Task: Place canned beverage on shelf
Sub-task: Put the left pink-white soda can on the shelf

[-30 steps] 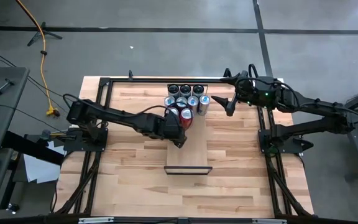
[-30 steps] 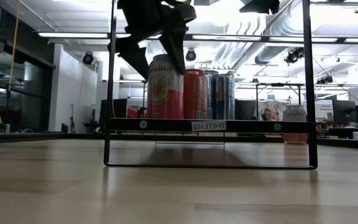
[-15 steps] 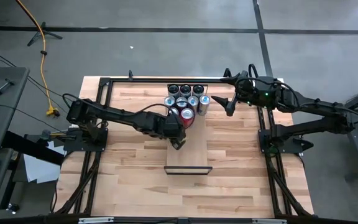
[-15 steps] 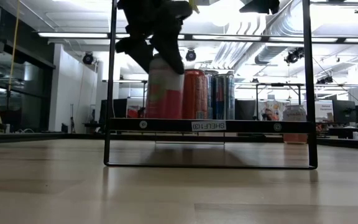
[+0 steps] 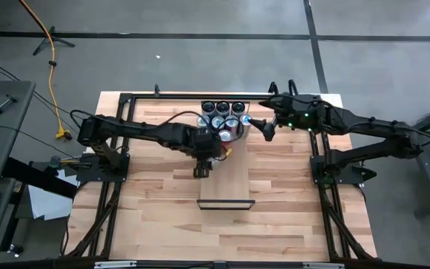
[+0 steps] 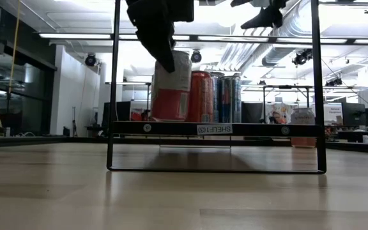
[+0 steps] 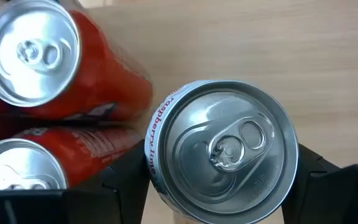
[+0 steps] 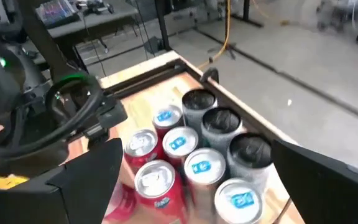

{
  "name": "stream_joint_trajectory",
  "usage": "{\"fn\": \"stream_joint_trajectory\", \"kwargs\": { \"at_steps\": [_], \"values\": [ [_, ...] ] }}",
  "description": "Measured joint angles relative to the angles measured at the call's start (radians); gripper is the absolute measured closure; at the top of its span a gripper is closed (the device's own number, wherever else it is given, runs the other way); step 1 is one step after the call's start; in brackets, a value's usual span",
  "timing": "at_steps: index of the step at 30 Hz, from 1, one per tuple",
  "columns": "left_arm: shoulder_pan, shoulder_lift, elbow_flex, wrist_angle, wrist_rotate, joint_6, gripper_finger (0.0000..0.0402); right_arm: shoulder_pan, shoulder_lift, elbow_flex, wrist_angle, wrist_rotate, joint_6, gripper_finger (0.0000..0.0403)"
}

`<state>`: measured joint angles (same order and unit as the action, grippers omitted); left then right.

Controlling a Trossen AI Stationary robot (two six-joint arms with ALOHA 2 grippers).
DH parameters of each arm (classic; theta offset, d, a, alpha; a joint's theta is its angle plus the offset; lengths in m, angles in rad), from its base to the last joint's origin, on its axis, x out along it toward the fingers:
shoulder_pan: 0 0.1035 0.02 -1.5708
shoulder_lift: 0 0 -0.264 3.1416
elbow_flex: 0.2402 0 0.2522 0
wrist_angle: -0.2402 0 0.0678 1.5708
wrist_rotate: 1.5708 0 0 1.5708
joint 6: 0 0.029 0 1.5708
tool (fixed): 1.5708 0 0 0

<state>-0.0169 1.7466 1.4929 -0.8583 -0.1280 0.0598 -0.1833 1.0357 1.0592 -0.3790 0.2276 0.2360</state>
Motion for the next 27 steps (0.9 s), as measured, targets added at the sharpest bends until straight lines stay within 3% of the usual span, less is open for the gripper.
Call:
{"fn": "stream_joint_trajectory", "kwargs": {
  "at_steps": [13,27],
  "values": [
    [0.032,0.000,0.000,-0.002,0.093,-0.032,0.0170,0.000,0.039,0.000,-0.007,-0.002,0.034,0.0006],
    [0.032,0.000,0.000,-0.001,0.091,-0.055,0.0126,0.000,0.039,0.000,-0.007,-0.003,0.026,0.0006]
  ]
}}
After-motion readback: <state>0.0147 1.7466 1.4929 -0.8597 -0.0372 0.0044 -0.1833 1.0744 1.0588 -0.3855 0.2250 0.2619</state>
